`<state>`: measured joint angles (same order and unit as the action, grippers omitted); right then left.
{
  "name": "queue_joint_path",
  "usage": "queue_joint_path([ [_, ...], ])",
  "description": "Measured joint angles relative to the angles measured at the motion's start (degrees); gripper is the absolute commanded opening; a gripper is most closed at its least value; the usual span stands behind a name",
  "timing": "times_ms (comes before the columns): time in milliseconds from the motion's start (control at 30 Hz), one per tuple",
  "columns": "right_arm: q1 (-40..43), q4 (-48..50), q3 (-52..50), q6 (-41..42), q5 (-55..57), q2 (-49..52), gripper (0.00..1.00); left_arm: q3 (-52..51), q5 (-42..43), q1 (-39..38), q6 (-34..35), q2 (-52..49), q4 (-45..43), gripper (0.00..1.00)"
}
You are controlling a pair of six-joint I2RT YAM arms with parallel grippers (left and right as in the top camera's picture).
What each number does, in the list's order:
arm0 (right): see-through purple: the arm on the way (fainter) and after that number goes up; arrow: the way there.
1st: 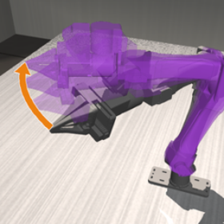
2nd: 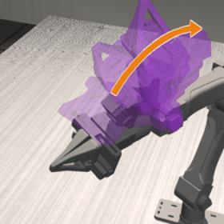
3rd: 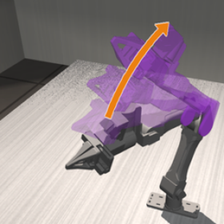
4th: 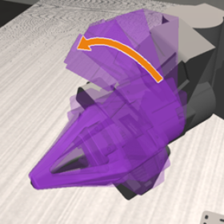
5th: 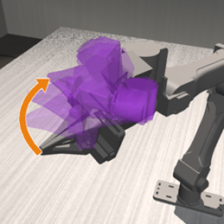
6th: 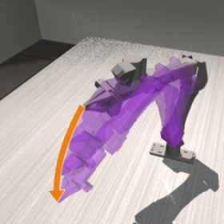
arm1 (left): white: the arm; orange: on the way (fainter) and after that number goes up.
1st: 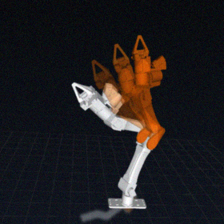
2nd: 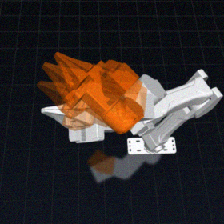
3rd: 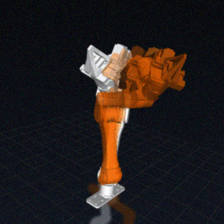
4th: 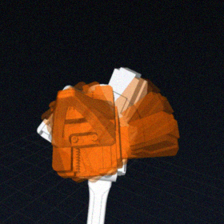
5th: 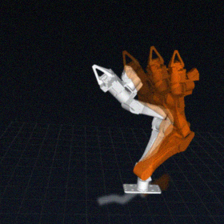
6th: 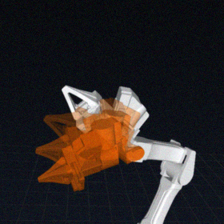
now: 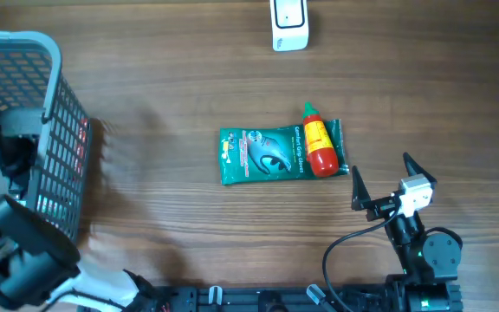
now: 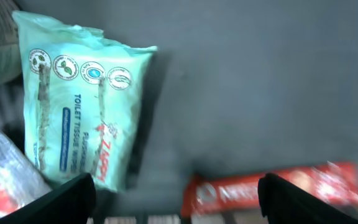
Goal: Scan the item barcode
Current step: 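Move the left gripper into the basket toward the pale green tissue pack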
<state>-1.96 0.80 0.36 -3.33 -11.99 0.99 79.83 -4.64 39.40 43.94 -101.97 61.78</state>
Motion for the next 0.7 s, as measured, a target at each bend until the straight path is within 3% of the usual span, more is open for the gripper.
queue_joint_path([
  [133,0.0,0.0,0.0,0.0,0.0,0.0,1.0,0.0,-5.0,0.1,2.3,-3.9,2.1,0.89],
  [333,0.0,0.0,0.0,0.0,0.0,0.0,1.0,0.0,-9.1,1.7,3.8,-4.0,2.3,0.83],
  [500,0.0,0.0,0.0,0.0,0.0,0.0,1.0,-2.0,-11.0,4.2,4.4,-4.0,-1.1,0.6],
  [700,0.0,0.0,0.0,0.0,0.0,0.0,1.0,-7.9,-11.2,4.5,4.7,-4.1,-7.3,0.58],
])
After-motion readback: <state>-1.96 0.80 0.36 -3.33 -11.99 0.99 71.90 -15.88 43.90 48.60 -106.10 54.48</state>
